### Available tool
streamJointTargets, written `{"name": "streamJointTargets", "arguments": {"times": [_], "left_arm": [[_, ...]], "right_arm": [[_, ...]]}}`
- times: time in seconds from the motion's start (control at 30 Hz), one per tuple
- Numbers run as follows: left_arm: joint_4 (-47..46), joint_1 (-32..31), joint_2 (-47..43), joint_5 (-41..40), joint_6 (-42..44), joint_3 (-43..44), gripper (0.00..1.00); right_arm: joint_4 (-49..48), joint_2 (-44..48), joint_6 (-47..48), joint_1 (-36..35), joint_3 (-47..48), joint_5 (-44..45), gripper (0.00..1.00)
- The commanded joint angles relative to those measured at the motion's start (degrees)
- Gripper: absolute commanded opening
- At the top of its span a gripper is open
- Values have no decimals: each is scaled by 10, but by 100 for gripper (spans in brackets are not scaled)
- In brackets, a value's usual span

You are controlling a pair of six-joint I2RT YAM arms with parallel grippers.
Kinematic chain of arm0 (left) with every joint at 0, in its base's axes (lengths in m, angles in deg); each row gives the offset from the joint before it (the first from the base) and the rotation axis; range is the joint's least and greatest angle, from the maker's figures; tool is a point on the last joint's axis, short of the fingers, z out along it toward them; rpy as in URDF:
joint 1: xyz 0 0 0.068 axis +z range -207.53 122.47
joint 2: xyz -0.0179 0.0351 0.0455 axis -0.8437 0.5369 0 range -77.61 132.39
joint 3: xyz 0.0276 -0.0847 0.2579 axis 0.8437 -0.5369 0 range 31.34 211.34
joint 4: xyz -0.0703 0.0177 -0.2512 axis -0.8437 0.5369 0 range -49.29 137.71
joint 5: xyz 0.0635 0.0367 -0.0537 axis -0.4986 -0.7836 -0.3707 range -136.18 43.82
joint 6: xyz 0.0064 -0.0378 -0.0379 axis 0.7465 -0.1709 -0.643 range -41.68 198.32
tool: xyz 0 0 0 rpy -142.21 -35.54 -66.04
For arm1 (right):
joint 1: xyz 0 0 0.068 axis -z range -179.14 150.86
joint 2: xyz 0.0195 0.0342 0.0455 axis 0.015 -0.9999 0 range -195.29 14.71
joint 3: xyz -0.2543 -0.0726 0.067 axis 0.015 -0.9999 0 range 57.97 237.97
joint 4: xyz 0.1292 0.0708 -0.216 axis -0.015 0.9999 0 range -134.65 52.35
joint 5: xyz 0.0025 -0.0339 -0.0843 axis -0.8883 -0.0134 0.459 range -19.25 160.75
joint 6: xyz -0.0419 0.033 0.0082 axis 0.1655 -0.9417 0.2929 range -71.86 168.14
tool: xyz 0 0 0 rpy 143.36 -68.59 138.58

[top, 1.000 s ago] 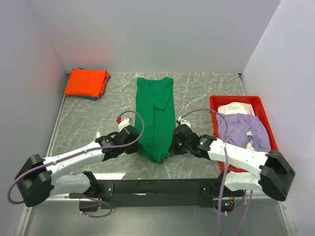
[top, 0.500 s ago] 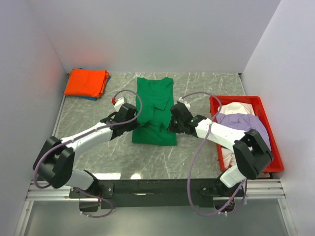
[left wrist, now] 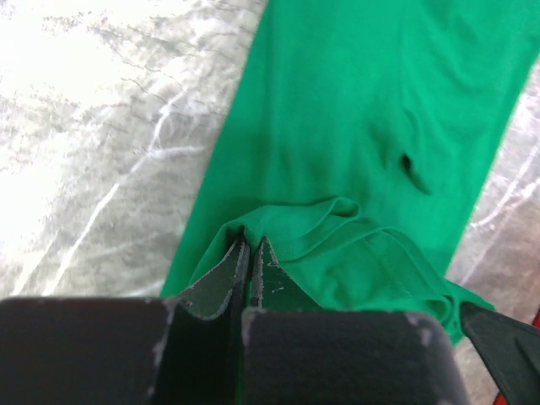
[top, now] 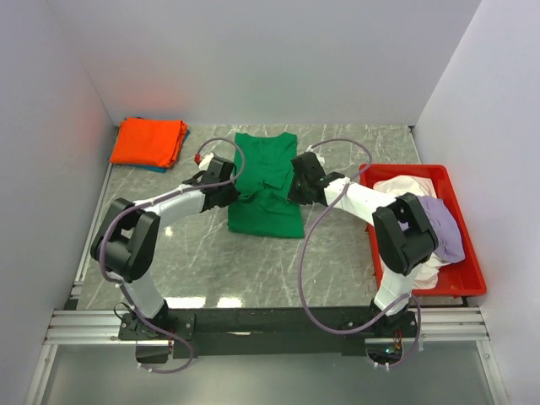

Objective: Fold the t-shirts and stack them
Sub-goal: Fold the tshirt

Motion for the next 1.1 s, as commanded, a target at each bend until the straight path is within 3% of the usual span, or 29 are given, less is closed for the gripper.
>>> {"name": "streamJointTargets", "arguments": {"times": [0.0,0.97,1.07], "left_arm": [[-21,12,18,26,-1,38,1],[-31,63,105,84,26,129,1],[-53,68,111,105,40,131,6]], "right_arm": [[1,-18,9,12,39,-4,0],[20,-97,14,67,134,-44,0],[15,-101,14,74,137,-47,0]]}}
